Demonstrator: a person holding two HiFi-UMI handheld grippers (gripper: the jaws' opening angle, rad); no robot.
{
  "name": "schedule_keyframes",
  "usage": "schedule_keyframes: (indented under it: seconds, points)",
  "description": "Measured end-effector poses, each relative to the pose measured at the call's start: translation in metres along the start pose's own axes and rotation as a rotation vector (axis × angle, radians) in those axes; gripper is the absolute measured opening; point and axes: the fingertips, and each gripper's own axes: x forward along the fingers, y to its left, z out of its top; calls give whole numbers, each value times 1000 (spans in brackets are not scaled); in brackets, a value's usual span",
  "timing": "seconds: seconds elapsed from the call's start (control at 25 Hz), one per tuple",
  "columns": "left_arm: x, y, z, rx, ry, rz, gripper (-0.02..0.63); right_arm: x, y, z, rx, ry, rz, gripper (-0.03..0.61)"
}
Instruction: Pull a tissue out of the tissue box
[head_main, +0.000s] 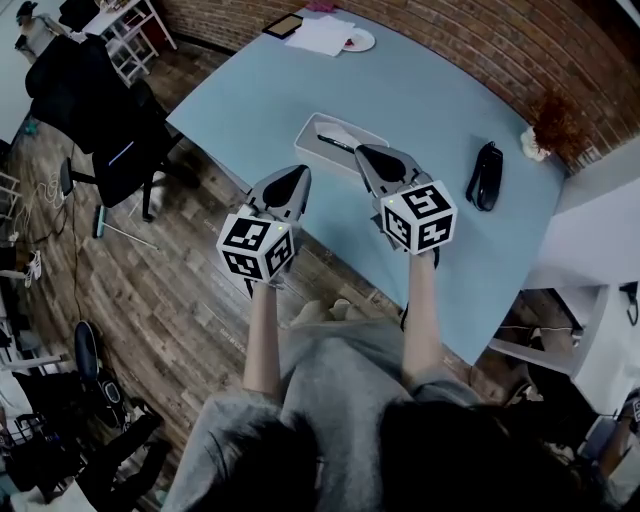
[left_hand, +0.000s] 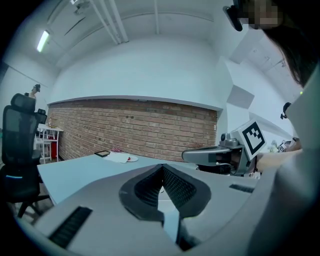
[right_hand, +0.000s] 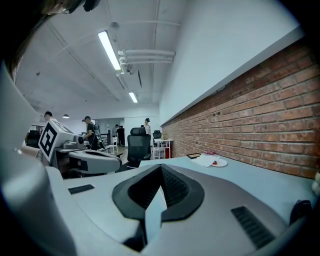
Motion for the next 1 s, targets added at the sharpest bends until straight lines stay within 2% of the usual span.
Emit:
schedule_keyframes:
  seconds: [0.16,0.44,0.64,1.0]
  points:
    - [9,12,-7,-16,21,-6,3,10,-7,-9,-6,33,-13,-2]
    - [38,32,-17,-22,70,-62,3,38,-24,-22,-8,105,-48,-2]
    - [56,39,-25,-16,109,-125,3,57,-34,-34,30,154,-94,-2]
    - [80,61,-43,-15,178,-226,3,86,-55,-57,18,265,-203,0]
